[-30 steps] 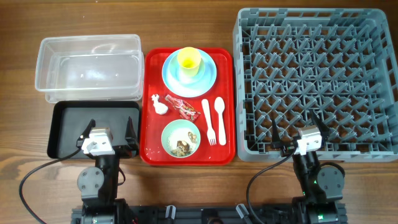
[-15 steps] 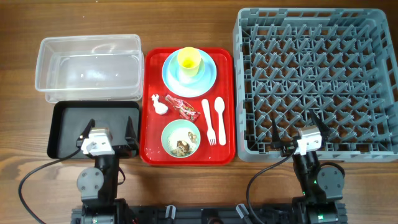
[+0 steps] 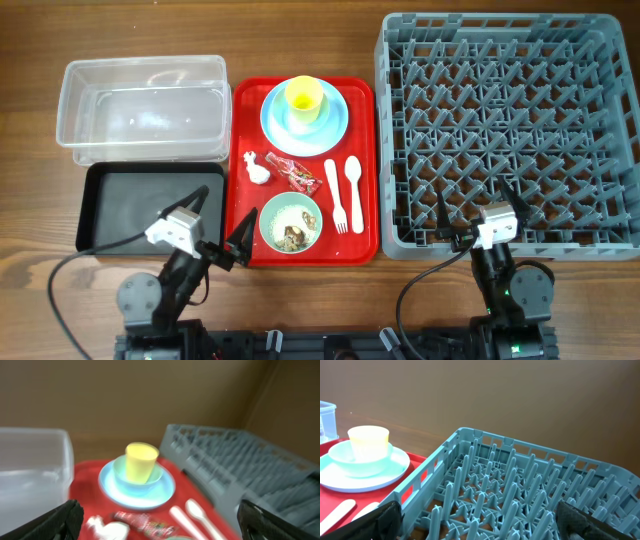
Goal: Sort waste into correct bins and load items into the dishwasher rack
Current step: 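Reach the left gripper to the white tissue and grasp it, then carry the tissue left and drop it into the clear bin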
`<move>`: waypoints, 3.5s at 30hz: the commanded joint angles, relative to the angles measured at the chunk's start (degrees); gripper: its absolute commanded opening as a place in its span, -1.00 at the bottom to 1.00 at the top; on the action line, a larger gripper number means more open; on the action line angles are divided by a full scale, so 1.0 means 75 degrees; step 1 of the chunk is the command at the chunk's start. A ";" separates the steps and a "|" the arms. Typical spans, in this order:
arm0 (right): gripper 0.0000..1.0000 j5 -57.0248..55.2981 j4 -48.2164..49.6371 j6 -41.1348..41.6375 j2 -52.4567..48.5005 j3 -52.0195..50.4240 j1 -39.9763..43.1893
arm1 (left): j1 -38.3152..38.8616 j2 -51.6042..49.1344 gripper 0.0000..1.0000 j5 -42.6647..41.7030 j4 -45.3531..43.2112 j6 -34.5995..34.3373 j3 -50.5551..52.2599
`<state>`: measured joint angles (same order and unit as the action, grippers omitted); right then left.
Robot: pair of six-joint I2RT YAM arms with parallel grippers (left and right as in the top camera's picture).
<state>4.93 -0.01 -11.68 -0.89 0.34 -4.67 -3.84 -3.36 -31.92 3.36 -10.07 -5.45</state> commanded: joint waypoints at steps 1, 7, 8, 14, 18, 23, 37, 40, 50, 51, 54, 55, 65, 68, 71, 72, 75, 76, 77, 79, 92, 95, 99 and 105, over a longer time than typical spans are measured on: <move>0.99 0.0096 0.0041 -0.0038 0.0044 -0.0003 0.0038 | -0.0026 -0.1125 1.00 -0.0318 0.0965 -0.0752 -0.2057; 0.99 0.0099 0.0044 -0.0038 0.0044 -0.0006 0.0038 | -0.0026 -0.5080 1.00 -0.0321 0.5304 -0.0723 -0.6854; 0.99 0.0099 0.0041 -0.0041 0.0044 -0.0006 0.0038 | -0.0026 -0.5636 1.00 -0.0318 0.5709 -0.0723 -0.7461; 0.99 0.0099 0.0041 -0.0041 0.0044 -0.0006 0.0038 | -0.0026 -0.7863 0.65 -0.0816 0.7259 -0.0743 -0.8821; 1.00 0.0099 0.0041 -0.0041 0.0044 -0.0006 0.0038 | -0.0017 -0.8871 -0.24 -0.0766 0.7729 -0.0761 -0.8810; 0.99 0.0096 0.0044 -0.0044 0.0044 -0.0006 0.0038 | 0.0114 -0.9906 -0.92 -0.0117 0.8306 -0.0778 -0.8801; 1.00 0.0099 0.0041 -0.0038 0.0044 -0.0006 0.0038 | 0.2908 -1.0859 0.53 0.3389 0.7210 -0.2206 -0.8801; 0.99 0.0096 0.0041 -0.0038 0.0044 -0.0006 0.0038 | 0.3075 -1.1261 0.15 0.3383 0.6851 -0.2116 -0.8801; 1.00 0.0096 0.0044 -0.0041 0.0044 -0.0006 0.0038 | 0.3069 -1.1511 0.02 0.3622 0.6679 -0.2092 -0.8801; 0.99 0.0096 0.0041 -0.0038 0.0044 -0.0006 0.0038 | 0.3069 -1.1514 0.03 0.3713 0.6650 -0.2101 -0.8801; 0.99 0.0099 0.0041 -0.0038 0.0044 -0.0006 0.0038 | 0.3069 -1.1669 -0.02 0.3952 0.6470 -0.2538 -0.8766; 0.99 0.0096 0.0041 -0.0038 0.0044 -0.0006 0.0038 | 0.3069 -1.1777 -0.05 0.4115 0.6467 -0.2637 -0.8766; 0.99 0.0096 0.0044 -0.0041 0.0044 -0.0006 0.0038 | 0.3075 -1.3129 -0.15 0.4651 0.6318 -0.3075 -0.8766; 1.00 0.0096 0.0044 -0.0041 0.0044 -0.0006 0.0038 | 0.3075 -1.3580 -0.15 0.4739 0.6175 -0.3130 -0.8766; 0.99 0.0099 0.0044 -0.0041 0.0044 -0.0003 0.0038 | 0.3075 -1.3846 -0.14 0.4756 0.5998 -0.3130 -0.8766; 1.00 0.0099 0.0044 -0.0041 0.0044 -0.0006 0.0038 | 0.3075 -1.3910 -0.14 0.4756 0.5986 -0.3130 -0.8766; 0.99 0.0099 0.0044 -0.0038 0.0044 -0.0006 0.0038 | 0.3075 -1.4064 -0.17 0.4756 0.5989 -0.3130 -0.8766; 0.99 0.0096 0.0044 -0.0038 0.0044 -0.0006 0.0038 | 0.3075 -1.4070 -0.25 0.4756 0.5995 -0.3130 -0.8766; 0.99 0.0099 0.0041 -0.0038 0.0044 -0.0006 0.0038 | 0.3075 -1.4070 -0.33 0.4756 0.6006 -0.3127 -0.8766; 0.99 0.0096 0.0044 -0.0044 0.0044 -0.0006 0.0038 | 0.3075 -1.4070 -0.55 0.4753 0.6018 -0.3127 -0.8766; 0.99 0.0096 0.0041 -0.0041 0.0044 -0.0006 0.0038 | 0.2608 -1.2630 -0.92 0.4791 0.7936 -0.3121 -1.0617; 0.99 0.0096 0.0041 -0.0041 0.0044 -0.0003 0.0038 | 0.2226 -1.2045 -0.92 0.5080 0.7691 -0.3124 -1.0707; 0.99 0.0096 0.0044 -0.0038 0.0044 -0.0006 0.0038 | 0.1635 -1.1925 -0.92 0.6056 0.7309 -0.3130 -1.0701; 0.99 0.0096 0.0044 -0.0041 0.0044 -0.0006 0.0038 | 0.1005 -1.2960 -0.85 0.6376 0.6502 -0.3124 -1.0652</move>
<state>4.95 0.01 -11.68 -0.89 0.36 -4.67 5.30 -95.88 12.75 53.80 -33.34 -85.47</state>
